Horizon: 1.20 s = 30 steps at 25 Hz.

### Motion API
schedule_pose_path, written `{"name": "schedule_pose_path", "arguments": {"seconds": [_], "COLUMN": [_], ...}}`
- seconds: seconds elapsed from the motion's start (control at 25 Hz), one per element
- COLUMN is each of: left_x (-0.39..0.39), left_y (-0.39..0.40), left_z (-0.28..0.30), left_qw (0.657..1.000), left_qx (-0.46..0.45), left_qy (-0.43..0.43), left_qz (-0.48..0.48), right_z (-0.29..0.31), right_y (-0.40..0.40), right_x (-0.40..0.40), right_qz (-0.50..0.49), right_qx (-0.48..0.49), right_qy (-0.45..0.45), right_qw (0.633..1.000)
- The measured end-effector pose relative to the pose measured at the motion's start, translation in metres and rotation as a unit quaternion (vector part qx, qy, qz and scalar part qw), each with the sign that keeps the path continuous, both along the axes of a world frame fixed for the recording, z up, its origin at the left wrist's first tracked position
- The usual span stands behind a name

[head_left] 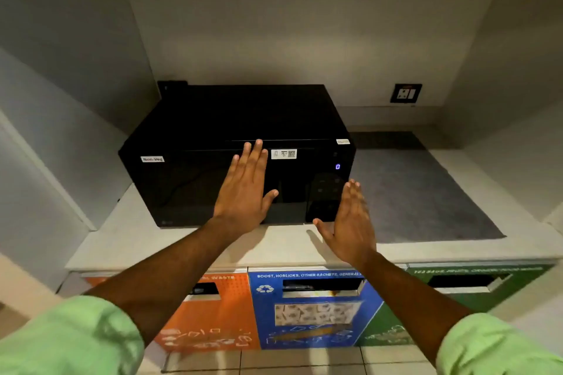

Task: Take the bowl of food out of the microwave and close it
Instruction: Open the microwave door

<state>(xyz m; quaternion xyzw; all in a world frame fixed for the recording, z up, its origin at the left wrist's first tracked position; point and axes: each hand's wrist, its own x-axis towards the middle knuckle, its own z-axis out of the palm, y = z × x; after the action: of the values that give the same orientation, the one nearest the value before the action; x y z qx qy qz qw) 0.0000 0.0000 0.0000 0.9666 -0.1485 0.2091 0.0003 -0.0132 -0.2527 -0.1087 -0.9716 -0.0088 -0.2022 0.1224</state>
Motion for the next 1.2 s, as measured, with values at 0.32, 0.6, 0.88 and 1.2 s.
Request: {"name": "schedule_pose_path", "arguments": {"seconds": [0.32, 0.6, 0.88, 1.2], "left_x": [0.037, 0.055, 0.059, 0.057], "left_y": [-0.021, -0.024, -0.024, -0.025], "left_z": [-0.001, -0.007, -0.014, -0.015], "left_qw": [0.997, 0.996, 0.994, 0.994], "left_qx": [0.033, 0.03, 0.01, 0.007], "left_qy": [-0.058, -0.066, -0.087, -0.083], "left_qz": [0.046, 0.056, 0.064, 0.069], "right_z": [-0.043, -0.067, -0.077, -0.066], "right_y": [0.012, 0.02, 0.026, 0.03], "right_x": [0.028, 0.047, 0.052, 0.056], "right_qz": [-0.028, -0.054, -0.077, -0.097], "right_qx": [0.233, 0.426, 0.409, 0.502], "right_qy": [0.077, 0.049, 0.0, 0.034], "right_qw": [0.969, 0.902, 0.909, 0.859]}}
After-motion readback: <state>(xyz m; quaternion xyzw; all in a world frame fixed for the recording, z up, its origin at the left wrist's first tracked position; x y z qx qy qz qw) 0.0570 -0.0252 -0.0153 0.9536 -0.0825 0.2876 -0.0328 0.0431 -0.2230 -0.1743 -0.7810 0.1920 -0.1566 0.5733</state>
